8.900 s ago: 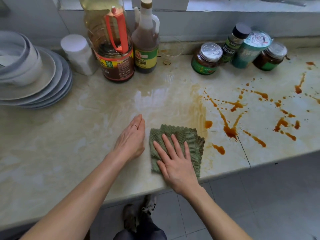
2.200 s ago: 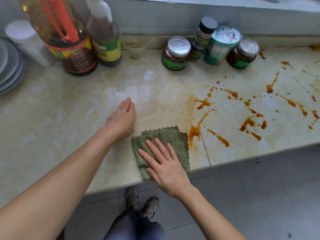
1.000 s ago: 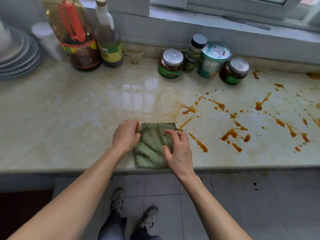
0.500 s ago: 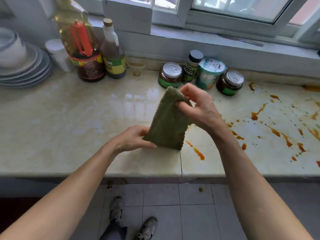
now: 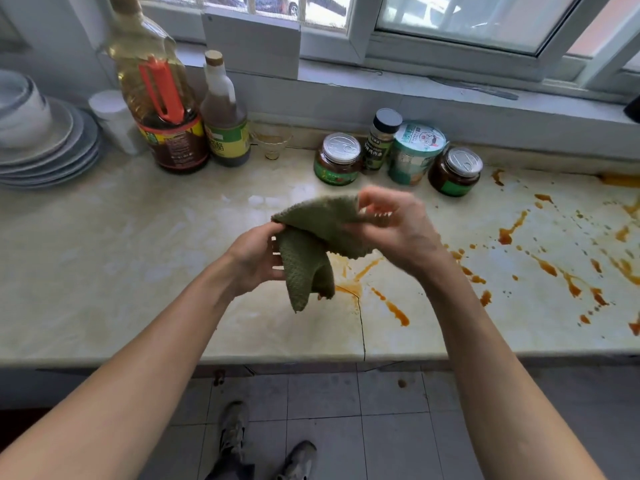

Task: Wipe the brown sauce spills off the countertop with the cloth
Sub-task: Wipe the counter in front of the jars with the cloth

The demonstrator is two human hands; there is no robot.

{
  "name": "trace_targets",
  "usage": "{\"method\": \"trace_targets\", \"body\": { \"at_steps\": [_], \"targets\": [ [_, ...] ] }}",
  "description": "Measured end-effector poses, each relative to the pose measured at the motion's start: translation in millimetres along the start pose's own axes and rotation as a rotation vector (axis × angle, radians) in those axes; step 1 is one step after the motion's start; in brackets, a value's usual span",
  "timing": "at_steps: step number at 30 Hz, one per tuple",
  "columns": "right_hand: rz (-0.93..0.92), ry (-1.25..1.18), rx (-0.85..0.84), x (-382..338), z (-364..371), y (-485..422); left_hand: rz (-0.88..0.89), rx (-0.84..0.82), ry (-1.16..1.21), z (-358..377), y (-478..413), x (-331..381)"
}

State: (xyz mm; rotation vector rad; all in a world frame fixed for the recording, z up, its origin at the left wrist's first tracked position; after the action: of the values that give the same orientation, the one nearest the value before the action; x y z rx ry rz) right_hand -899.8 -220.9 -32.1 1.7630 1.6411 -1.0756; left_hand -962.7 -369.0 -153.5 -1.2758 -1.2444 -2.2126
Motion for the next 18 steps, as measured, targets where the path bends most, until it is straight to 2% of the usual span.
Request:
{"method": "trace_targets", "body": {
  "at_steps": [2, 3, 6, 8, 10, 11, 13, 15, 17, 18],
  "targets": [
    [0.126, -0.036, -0.239, 18, 27, 15, -0.006, 0.010, 0.117, -2, -2, 0],
    [0.180, -0.063, -0.299, 27, 36, 22, -0.002, 0.012, 0.122, -3, -3, 1],
    [0.280, -0.277, -0.209, 39, 35, 33, 0.024, -0.026, 0.079, -1, -3, 6],
    [0.344, -0.432, -0.297, 41, 47, 42, 0.040, -0.054, 0.068, 4, -3, 9],
    [0.333, -0.348, -0.434, 36, 58, 54, 0.043, -0.072, 0.055, 7, -3, 11],
    [0.319, -0.304, -0.434, 35, 56, 57, 0.032, -0.099, 0.072, 10, -2, 9],
    [0.305, -0.354, -0.323, 29, 40, 56, -0.005, -0.188, 0.136, 17, 1, 4],
    [0.330, -0.469, -0.128, 28, 22, 52, -0.042, -0.277, 0.191, 21, 3, -3],
    [0.361, -0.390, 0.053, 40, 20, 45, -0.094, -0.265, 0.135, 13, 4, -15],
    [0.366, -0.264, 0.105, 49, 29, 41, -0.126, -0.212, 0.018, 3, 3, -24]
  ]
}}
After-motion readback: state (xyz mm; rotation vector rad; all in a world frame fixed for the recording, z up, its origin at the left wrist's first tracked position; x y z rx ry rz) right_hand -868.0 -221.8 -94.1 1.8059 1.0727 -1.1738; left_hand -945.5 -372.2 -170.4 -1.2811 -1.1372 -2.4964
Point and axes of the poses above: each hand's wrist, its own y-axis away from the middle knuckle, its own z-axis out of the palm, x = y × z, the point moved 9 cm from there along -y, towards the middle knuckle, and after that the axes turned 4 degrees about -y, right-handed, at the moved point
